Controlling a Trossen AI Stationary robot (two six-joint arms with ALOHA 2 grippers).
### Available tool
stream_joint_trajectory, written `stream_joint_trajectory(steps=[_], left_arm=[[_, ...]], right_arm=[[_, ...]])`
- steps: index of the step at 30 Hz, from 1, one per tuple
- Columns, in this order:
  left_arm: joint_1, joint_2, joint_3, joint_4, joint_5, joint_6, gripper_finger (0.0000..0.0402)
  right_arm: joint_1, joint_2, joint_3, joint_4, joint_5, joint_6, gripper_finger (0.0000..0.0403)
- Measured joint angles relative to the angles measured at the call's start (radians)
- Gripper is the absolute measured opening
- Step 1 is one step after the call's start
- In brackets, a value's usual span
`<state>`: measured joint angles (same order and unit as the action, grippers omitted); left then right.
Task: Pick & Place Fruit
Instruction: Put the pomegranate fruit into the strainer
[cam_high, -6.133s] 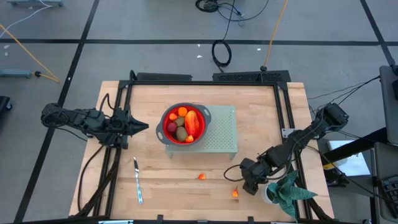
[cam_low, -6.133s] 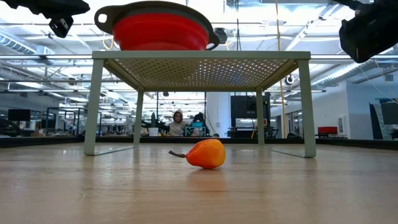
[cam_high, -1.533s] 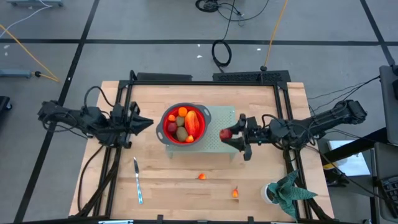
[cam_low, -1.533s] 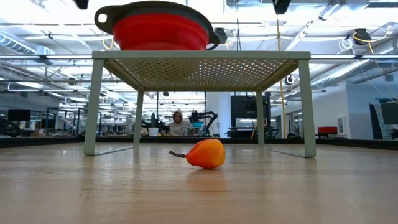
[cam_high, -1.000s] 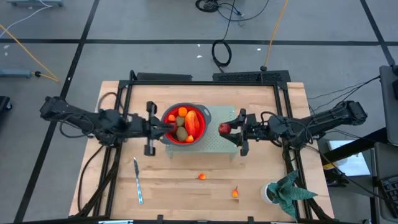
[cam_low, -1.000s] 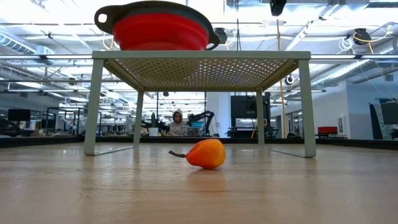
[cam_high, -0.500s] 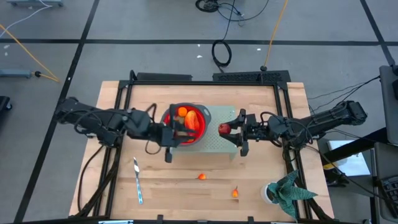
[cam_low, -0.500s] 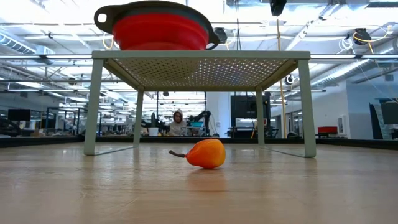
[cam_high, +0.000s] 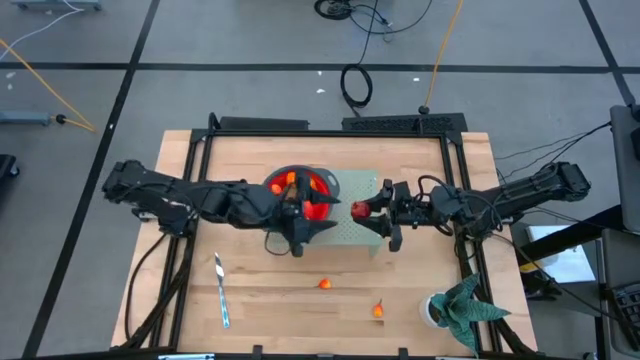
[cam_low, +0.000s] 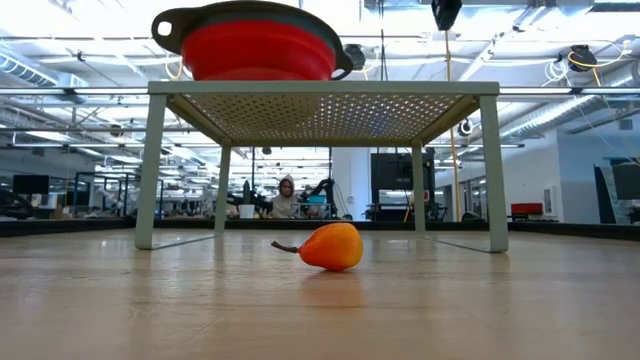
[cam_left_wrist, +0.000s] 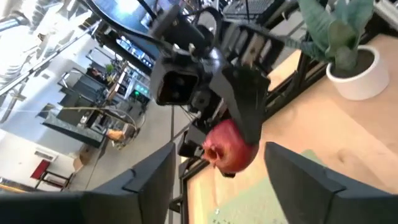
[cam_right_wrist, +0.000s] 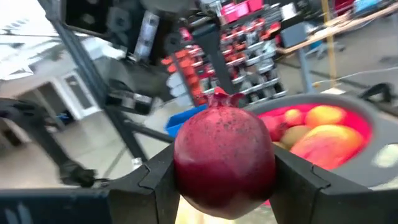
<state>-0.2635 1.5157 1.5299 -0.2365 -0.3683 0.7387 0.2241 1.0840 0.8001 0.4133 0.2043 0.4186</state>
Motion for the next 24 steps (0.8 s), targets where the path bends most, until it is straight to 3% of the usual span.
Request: stream_joint_trajectory(steps=[7,24], left_arm=[[0.029,0.058,0.001,0.014,0.0,0.015,0.0275],[0.026,0.15,0.001,0.146,-0.001,0.117,0.0274]], right_arm=[[-0.003,0.004,0.0,0.005,-0.026,0.095,0.0187],[-0.003,0.008,0.0,-0.029,-0.057,0.225,0.0182]])
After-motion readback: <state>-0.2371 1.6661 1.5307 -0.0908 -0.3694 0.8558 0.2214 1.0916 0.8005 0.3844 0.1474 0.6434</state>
